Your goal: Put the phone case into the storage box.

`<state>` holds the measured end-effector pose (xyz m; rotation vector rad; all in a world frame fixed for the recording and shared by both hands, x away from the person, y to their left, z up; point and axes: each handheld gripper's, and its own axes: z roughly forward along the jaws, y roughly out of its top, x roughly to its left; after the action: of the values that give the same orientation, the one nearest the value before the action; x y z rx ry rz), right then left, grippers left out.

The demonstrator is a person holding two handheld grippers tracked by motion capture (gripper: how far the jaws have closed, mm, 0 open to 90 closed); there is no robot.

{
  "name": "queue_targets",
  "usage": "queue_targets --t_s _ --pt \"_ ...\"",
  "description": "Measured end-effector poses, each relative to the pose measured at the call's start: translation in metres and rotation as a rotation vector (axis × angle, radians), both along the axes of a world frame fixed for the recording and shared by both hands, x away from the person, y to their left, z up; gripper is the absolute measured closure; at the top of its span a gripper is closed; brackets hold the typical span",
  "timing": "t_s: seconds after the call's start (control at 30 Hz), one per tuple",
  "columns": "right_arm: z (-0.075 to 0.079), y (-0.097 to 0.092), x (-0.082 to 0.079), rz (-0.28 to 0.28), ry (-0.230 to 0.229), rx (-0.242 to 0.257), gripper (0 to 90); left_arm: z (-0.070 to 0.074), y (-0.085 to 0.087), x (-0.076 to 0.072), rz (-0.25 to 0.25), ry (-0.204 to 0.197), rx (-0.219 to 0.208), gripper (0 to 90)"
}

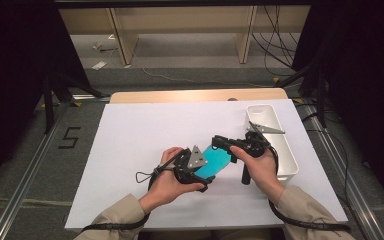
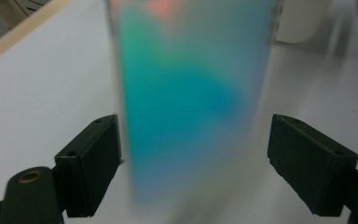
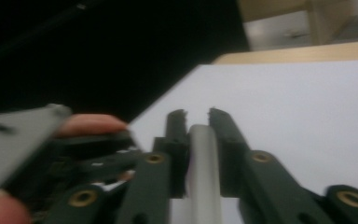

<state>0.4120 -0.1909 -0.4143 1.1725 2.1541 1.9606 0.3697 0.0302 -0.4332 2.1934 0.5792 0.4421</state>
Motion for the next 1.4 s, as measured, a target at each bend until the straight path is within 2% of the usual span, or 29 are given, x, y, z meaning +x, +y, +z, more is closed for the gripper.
queue_targets --t_s 0.03,0.07,0.13,0.17,0.23,0.4,0.6,0.77,1.2,1.4 --pt "0.005 0.001 -0.002 -0.012 -0.043 -0.039 80.1 0.001 0.002 0.001 0.005 0.002 -0.019 16.7" --pt "0.009 0.001 -0.003 -0.005 -0.069 -0.043 80.2 0.003 0.004 0.002 0.014 0.001 -0.038 16.0" --pt "0.018 0.0 -0.004 0.006 -0.086 -0.022 80.2 0.006 0.009 0.005 0.025 -0.002 -0.063 15.5" --pt "0.021 0.0 -0.005 0.001 -0.119 -0.047 80.1 0.007 0.01 0.005 0.028 0.002 -0.091 15.5" --pt "0.026 -0.001 -0.005 0.003 -0.149 -0.073 80.1 0.007 0.012 0.007 0.027 0.009 -0.099 15.5" --pt "0.024 -0.004 -0.002 0.005 -0.151 -0.107 80.1 0.003 0.015 0.009 0.024 0.016 -0.101 15.6" --pt "0.025 -0.006 -0.001 0.033 -0.177 -0.163 80.0 0.002 0.018 0.011 0.026 0.027 -0.111 16.2" --pt "0.03 -0.006 -0.001 0.073 -0.214 -0.212 80.0 0.0 0.02 0.013 0.027 0.028 -0.122 17.4" --pt "0.039 -0.009 -0.001 0.174 -0.283 -0.295 80.0 -0.001 0.023 0.015 0.007 0.034 -0.139 19.1" --pt "0.041 -0.008 -0.002 0.232 -0.283 -0.312 80.0 -0.005 0.02 0.016 -0.036 0.04 -0.151 21.1"
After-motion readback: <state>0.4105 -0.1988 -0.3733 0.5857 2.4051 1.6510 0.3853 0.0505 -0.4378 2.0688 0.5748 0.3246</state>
